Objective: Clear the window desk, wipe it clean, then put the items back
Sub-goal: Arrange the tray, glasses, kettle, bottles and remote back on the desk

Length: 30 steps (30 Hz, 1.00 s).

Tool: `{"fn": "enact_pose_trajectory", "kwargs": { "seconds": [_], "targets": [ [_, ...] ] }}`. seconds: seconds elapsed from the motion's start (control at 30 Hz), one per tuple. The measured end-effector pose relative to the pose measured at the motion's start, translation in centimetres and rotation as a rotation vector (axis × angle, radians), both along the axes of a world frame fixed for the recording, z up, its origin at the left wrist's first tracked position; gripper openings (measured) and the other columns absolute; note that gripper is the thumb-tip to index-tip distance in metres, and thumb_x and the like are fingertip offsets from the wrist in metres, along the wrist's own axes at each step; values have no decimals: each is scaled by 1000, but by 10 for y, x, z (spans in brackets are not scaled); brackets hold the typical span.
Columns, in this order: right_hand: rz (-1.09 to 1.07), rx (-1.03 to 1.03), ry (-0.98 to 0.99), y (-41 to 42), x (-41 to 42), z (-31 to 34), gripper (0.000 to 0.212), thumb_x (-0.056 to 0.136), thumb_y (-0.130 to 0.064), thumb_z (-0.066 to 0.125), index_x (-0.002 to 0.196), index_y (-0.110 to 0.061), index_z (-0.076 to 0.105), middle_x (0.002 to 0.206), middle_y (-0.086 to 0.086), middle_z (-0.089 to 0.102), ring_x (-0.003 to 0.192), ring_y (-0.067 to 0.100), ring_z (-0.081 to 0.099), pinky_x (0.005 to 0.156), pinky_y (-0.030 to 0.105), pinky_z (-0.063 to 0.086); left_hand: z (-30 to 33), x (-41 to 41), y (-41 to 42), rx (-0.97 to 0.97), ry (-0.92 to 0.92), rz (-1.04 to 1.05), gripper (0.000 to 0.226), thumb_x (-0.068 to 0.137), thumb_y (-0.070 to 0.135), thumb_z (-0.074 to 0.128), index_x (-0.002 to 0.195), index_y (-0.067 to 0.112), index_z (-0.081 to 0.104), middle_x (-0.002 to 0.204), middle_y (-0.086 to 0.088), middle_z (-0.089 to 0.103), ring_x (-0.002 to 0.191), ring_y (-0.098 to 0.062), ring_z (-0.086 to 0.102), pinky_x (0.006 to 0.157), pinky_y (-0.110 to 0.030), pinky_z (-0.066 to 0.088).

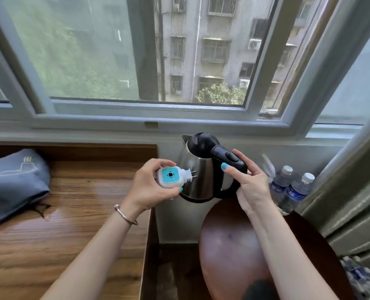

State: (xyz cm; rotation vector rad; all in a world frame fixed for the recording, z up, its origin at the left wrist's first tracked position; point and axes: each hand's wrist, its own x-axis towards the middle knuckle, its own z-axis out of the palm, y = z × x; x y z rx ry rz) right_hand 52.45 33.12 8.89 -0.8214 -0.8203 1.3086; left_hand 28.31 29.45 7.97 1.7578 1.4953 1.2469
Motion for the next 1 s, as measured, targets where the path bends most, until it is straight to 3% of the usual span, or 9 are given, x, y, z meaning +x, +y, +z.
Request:
{"fn": "enact_pose_trajectory", "kwargs": {
  "seconds": [0.13,0.3,0.47,0.57,0.63,0.73,1.0],
  "targets": [
    [41,8,-23,-2,-46,18,52,47,-6,85,98,-17,77,95,6,77,84,13,73,71,16,55,22,-44,-20,27,9,50,56,58,15,89,108,24,64,106,11,63,100,-4,61,77,-20,55],
    [142,-27,-13,0,-114,37,58,46,-6,85,102,-15,75,96,5,77,87,14,72,76,18,55,41,-104,-52,49,38,134,56,58,14,88,107,24,65,105,9,65,97,-4,61,80,-18,53],
    [237,-70,-27,5,-179,42,46,64,9,79,101,-17,74,94,3,77,87,16,71,78,23,56,45,-168,-82,17,79,248,56,58,16,89,106,28,64,103,10,64,97,-9,63,84,-31,56],
    [282,-101,-32,5,-210,38,48,64,9,80,102,-19,75,95,3,77,88,17,71,75,26,57,43,-199,-100,2,98,335,55,57,21,88,105,33,63,103,13,64,95,-4,63,79,-24,56],
    [300,-117,-36,5,-227,33,49,64,9,80,104,-19,75,101,6,76,95,22,70,85,33,56,40,-214,-110,-3,107,376,55,57,22,87,105,32,63,103,14,63,96,-3,62,78,-21,54],
    [304,-128,-54,3,-247,26,49,66,11,79,105,-17,75,103,8,75,100,24,69,93,34,54,32,-227,-118,-17,101,407,55,57,20,88,106,28,63,104,12,63,97,-5,61,81,-22,54],
    [319,-139,-115,4,-269,22,47,66,9,81,104,-19,75,104,7,75,104,25,67,97,34,53,3,-241,-131,-108,60,467,58,57,21,88,108,31,61,106,8,62,98,-7,61,82,-24,55]
  ]
}}
